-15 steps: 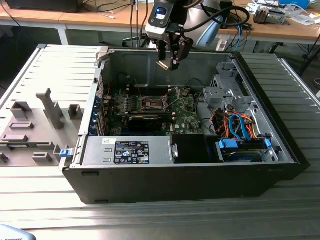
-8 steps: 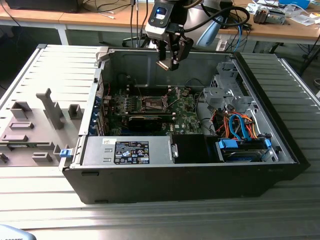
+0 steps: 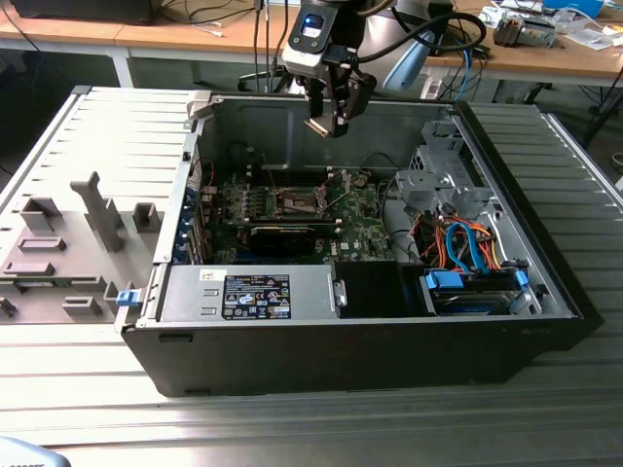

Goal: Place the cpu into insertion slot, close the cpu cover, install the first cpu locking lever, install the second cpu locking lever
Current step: 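Place the cpu into insertion slot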

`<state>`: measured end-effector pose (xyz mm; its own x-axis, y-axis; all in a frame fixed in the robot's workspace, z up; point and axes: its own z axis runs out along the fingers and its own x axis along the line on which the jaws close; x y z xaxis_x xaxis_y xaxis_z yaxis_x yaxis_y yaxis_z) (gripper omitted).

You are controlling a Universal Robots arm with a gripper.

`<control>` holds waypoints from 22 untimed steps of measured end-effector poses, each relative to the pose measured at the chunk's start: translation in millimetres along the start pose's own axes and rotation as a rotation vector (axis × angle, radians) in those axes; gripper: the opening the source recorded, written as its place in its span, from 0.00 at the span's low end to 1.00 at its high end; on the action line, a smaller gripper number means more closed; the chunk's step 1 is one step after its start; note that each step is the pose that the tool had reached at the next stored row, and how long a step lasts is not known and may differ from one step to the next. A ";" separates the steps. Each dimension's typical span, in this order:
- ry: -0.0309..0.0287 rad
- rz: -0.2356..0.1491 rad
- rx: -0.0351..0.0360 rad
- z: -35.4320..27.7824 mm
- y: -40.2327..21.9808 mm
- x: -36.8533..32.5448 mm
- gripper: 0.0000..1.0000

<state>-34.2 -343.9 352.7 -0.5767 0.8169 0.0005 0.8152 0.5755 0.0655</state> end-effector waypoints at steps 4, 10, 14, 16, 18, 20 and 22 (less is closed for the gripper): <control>-0.0005 0.002 0.0002 0.0 0.0 0.0 0.55; -0.0013 0.004 0.0007 0.0 0.0 0.0 0.55; -0.0017 0.006 0.0009 0.0 0.0 0.0 0.55; -0.0028 0.009 0.0015 0.0 0.0 0.0 0.55; -0.0038 0.013 0.0021 0.0 0.0 0.0 0.55; -0.0051 0.018 0.0027 0.0 0.0 0.0 0.55; -0.0053 0.019 0.0028 0.0 0.0 0.0 0.55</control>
<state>-34.2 -343.9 352.7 -0.5606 0.8281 -0.0035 0.8264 0.5596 0.0627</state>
